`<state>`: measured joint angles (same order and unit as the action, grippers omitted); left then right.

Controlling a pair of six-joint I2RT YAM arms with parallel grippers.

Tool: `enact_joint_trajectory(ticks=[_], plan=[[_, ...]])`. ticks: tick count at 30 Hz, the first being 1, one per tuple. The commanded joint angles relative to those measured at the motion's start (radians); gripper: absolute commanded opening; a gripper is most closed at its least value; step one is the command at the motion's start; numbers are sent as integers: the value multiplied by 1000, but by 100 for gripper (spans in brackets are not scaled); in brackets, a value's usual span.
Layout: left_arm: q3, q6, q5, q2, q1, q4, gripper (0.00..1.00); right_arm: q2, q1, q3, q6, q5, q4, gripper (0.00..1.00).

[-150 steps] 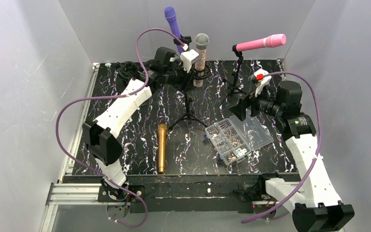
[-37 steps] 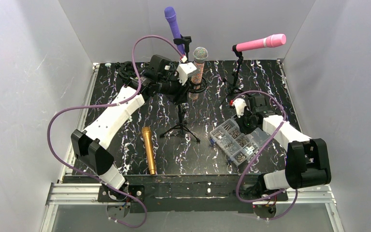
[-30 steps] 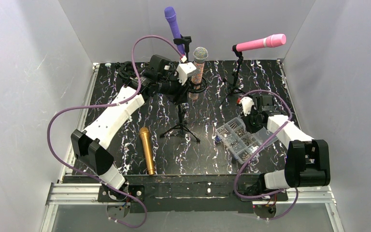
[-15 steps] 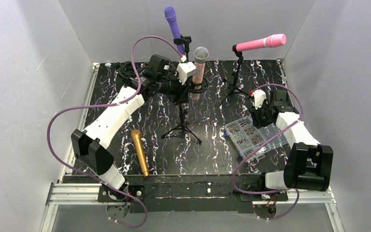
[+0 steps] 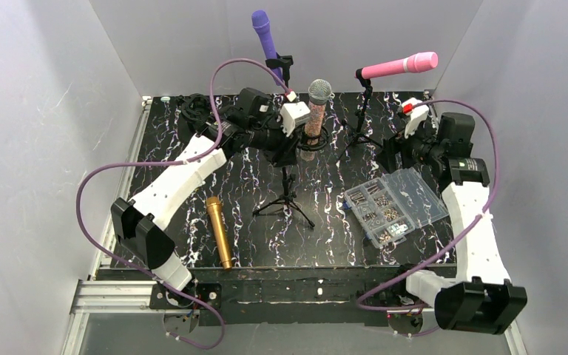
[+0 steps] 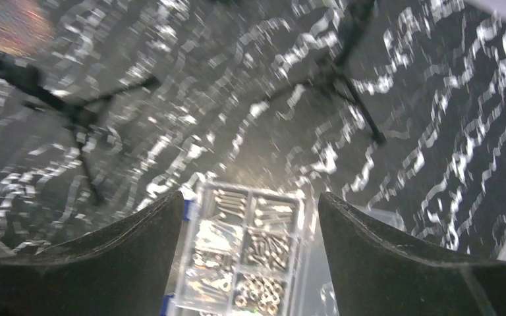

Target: Remove the microphone from the stand

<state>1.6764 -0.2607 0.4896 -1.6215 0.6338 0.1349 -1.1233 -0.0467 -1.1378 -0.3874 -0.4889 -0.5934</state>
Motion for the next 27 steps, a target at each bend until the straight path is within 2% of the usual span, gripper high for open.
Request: enact_joint_trajectory(ticks=[1,5,10,14,22,27], plan=[[-34,33,147,17,45,145,0,68,41,-89,146,-237,35,83],[-45,29,158,25,58,169,0,93,124,-106,241,-327,163,83],[-61,15,184,38,71,201,0,60,211,-110,315,-353,305,84],[-67,9,225,45,76,232,0,20,243,-86,407,-388,462,84],[-69,14,240,39,79,242,0,-31,290,-77,501,-491,582,84],[-72,20,241,38,84,242,0,-40,311,-42,566,-495,707,84]])
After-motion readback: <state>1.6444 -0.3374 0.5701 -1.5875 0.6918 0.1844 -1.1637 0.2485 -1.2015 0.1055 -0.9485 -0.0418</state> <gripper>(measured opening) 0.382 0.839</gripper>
